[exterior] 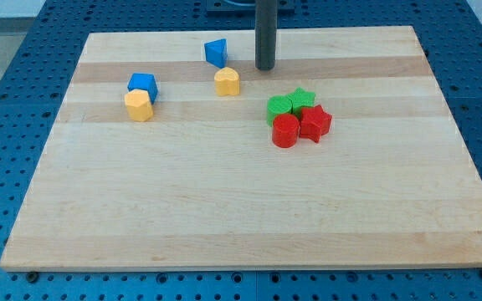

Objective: Push the yellow heart towards left side

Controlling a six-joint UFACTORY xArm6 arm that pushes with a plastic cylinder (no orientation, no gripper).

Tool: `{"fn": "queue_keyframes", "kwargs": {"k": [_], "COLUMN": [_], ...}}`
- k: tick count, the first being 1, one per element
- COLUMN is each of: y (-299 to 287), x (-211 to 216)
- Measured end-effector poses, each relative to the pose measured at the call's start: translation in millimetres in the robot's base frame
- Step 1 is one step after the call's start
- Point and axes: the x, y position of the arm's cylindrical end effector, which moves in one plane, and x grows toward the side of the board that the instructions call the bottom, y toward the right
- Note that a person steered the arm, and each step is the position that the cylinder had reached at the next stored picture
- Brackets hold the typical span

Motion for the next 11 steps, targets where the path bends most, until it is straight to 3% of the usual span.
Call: {"fn": "queue_keyframes", "kwargs": {"k": [11], "y": [-74.4], "x": [71.4]}}
